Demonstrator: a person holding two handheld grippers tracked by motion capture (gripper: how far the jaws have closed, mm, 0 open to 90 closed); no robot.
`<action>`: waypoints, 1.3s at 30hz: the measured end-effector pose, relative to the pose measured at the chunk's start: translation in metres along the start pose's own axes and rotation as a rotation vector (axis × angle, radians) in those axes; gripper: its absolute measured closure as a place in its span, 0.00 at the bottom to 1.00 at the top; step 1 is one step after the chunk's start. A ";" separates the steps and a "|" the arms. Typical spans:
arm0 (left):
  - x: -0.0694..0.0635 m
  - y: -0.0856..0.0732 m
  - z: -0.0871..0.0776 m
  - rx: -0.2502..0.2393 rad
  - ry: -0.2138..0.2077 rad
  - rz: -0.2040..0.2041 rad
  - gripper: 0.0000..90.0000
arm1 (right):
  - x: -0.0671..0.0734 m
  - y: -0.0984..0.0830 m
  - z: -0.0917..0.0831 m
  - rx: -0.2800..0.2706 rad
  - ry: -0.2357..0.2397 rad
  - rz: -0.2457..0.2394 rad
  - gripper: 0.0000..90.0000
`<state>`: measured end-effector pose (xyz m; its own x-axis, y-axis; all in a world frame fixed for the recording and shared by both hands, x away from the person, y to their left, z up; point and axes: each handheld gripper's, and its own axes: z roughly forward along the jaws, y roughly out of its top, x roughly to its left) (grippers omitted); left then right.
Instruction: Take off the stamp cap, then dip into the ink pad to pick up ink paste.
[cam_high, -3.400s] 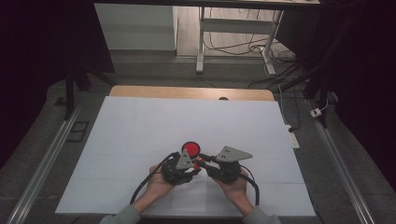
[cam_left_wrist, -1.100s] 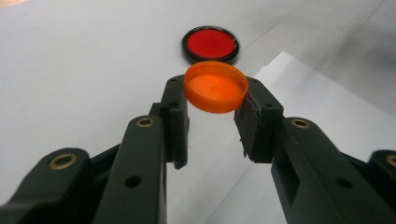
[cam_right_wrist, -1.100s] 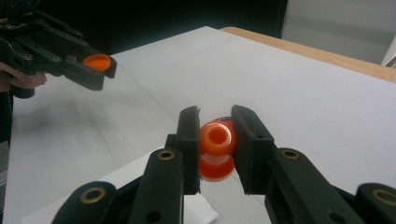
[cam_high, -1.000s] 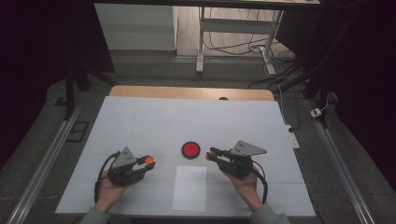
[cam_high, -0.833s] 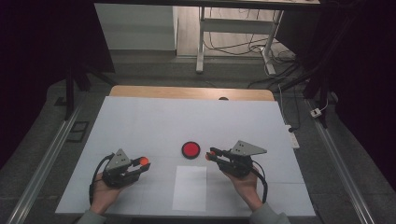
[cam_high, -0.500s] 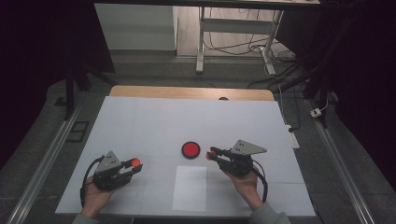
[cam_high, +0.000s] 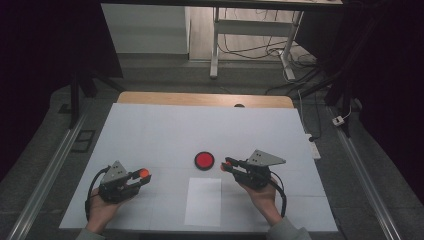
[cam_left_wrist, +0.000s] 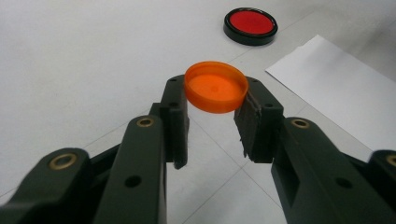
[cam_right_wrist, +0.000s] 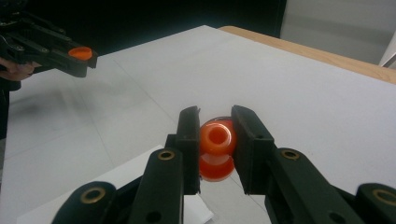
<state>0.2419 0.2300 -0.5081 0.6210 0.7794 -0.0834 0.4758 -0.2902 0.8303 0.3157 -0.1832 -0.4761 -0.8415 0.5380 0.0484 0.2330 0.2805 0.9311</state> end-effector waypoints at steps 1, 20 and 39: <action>0.000 0.000 0.000 0.000 0.000 0.000 0.72 | 0.000 0.000 0.000 -0.001 0.000 -0.001 0.81; -0.001 0.000 0.000 -0.002 -0.002 -0.004 0.72 | -0.002 0.008 0.013 0.006 0.007 -0.007 0.81; -0.001 0.002 0.004 0.001 -0.015 -0.007 0.72 | -0.008 0.015 0.031 0.033 0.015 -0.007 0.81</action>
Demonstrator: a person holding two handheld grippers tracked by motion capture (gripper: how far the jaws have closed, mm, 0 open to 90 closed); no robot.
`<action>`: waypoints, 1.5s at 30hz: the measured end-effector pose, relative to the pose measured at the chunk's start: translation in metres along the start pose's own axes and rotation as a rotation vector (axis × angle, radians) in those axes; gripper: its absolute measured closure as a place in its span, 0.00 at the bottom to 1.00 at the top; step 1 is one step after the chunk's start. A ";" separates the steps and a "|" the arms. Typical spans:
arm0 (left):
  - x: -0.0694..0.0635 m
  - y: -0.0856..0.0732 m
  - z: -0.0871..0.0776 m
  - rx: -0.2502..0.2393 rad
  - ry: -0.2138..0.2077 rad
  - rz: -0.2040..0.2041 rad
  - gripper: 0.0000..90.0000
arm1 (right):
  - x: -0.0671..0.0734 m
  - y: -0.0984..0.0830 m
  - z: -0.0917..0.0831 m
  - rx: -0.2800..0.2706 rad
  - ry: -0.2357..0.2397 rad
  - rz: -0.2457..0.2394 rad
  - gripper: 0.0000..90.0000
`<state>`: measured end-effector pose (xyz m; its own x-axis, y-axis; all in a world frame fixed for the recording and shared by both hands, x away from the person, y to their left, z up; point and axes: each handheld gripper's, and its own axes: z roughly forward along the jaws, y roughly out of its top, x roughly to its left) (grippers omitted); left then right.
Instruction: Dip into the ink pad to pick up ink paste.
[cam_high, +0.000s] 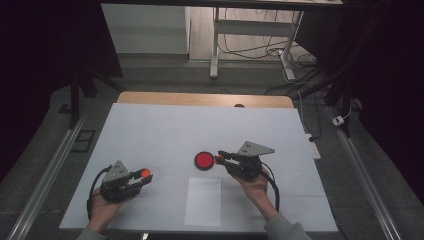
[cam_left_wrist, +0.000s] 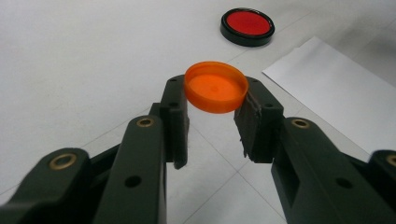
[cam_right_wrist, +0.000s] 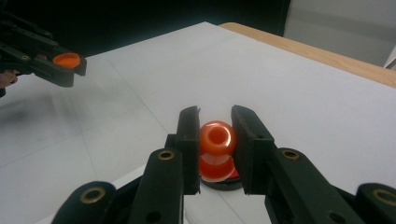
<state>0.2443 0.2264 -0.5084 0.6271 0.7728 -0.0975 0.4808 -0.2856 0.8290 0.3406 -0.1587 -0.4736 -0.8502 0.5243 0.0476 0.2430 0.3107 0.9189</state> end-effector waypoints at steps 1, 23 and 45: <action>0.000 0.000 0.000 -0.001 0.000 0.002 0.72 | 0.000 0.001 0.001 0.000 -0.001 -0.002 0.81; 0.001 0.003 0.005 0.007 0.001 0.001 0.72 | -0.012 0.001 0.032 0.075 -0.011 0.018 0.81; 0.000 -0.001 0.007 0.020 0.005 0.002 0.72 | -0.011 -0.003 0.066 0.145 0.001 -0.010 0.81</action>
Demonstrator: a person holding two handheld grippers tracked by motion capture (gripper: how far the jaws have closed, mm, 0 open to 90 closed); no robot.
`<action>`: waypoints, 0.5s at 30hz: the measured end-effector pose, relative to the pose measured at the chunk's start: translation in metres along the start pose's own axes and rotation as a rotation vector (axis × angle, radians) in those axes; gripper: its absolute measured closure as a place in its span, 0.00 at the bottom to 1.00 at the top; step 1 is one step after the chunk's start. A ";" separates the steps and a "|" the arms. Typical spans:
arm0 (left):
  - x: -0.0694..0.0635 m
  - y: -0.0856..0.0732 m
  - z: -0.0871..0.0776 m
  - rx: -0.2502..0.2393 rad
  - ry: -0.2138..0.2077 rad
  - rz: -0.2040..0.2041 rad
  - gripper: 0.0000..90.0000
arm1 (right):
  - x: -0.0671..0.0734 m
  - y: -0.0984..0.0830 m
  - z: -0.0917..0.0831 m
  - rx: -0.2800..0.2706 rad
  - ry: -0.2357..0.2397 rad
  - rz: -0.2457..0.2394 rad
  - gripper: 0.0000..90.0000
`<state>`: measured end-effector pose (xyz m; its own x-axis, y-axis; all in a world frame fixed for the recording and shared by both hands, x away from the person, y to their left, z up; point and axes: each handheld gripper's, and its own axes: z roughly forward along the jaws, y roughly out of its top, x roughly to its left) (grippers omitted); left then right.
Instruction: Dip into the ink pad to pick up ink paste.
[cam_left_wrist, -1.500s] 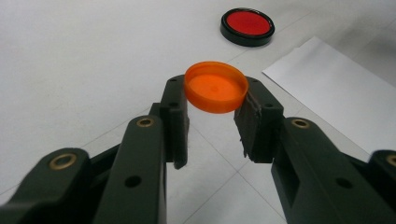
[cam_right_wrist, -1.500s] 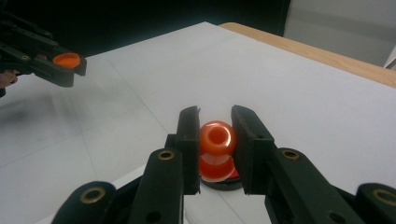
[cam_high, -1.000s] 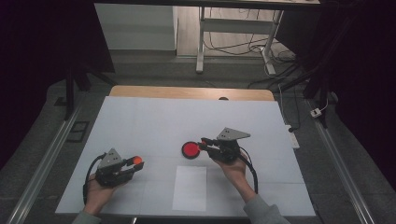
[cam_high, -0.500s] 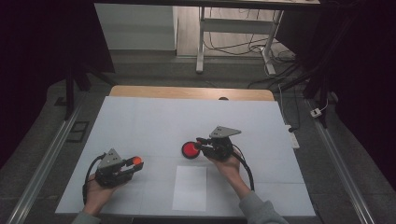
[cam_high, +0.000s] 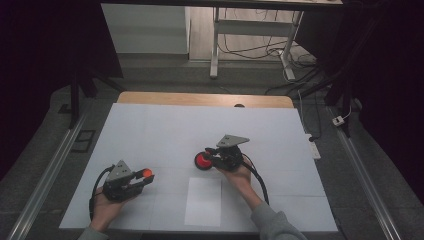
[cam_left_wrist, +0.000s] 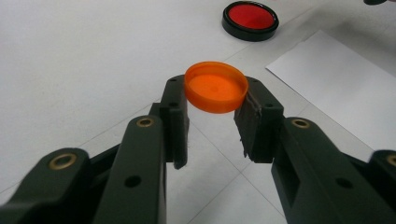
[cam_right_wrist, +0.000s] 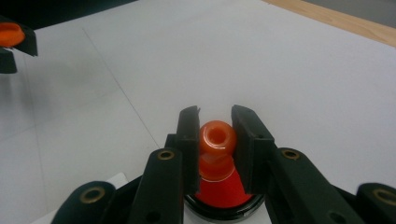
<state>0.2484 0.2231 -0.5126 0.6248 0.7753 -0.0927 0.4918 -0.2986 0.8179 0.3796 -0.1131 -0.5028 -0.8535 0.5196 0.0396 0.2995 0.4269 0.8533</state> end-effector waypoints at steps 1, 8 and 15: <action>0.000 0.000 0.000 0.000 0.000 0.000 0.72 | 0.000 -0.001 0.002 0.001 -0.002 -0.001 0.81; 0.000 -0.001 0.001 0.004 0.000 -0.001 0.72 | -0.002 -0.003 0.009 0.026 -0.018 -0.014 0.81; 0.001 -0.001 0.001 0.007 0.001 -0.002 0.72 | -0.001 -0.004 0.013 0.032 -0.019 -0.020 0.81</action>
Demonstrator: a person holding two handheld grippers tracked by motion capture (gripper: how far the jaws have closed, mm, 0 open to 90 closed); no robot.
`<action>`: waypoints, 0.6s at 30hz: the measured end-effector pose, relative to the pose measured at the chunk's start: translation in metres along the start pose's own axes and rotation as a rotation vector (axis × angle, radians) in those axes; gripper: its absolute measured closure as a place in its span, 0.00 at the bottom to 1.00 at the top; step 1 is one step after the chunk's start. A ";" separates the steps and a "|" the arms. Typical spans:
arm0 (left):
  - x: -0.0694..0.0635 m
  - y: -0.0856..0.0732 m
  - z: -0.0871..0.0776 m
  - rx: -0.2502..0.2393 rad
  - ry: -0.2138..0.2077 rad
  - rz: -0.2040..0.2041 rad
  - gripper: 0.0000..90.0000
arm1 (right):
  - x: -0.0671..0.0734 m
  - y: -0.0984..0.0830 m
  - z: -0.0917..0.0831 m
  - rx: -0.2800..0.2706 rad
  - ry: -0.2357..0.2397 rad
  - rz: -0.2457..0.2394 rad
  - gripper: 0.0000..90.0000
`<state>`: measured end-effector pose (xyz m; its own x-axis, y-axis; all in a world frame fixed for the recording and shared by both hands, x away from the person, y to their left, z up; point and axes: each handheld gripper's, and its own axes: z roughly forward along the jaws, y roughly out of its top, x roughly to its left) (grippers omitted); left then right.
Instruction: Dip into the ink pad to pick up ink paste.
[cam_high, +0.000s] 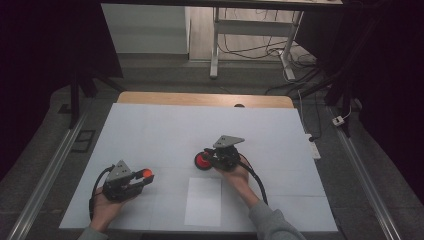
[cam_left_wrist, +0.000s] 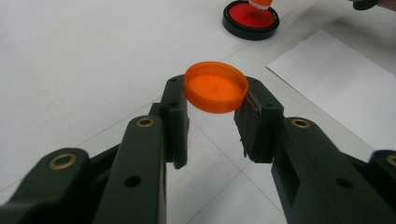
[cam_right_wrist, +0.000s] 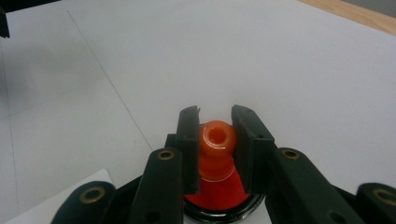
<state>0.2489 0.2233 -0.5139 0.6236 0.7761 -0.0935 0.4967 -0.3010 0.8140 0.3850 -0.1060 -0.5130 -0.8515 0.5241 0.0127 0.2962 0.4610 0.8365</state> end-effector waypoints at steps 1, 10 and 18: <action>0.000 0.000 0.000 0.001 -0.001 0.000 0.72 | 0.000 0.000 0.001 0.003 -0.001 -0.002 0.81; 0.000 0.000 0.000 -0.001 -0.005 0.001 0.72 | 0.001 -0.003 0.005 0.033 -0.014 -0.021 0.81; 0.001 0.000 0.000 -0.001 -0.004 0.000 0.72 | 0.002 -0.005 0.006 0.043 -0.025 -0.030 0.81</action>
<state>0.2489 0.2240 -0.5143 0.6260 0.7738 -0.0962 0.4963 -0.3002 0.8146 0.3844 -0.1029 -0.5208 -0.8494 0.5271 -0.0263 0.2895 0.5072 0.8117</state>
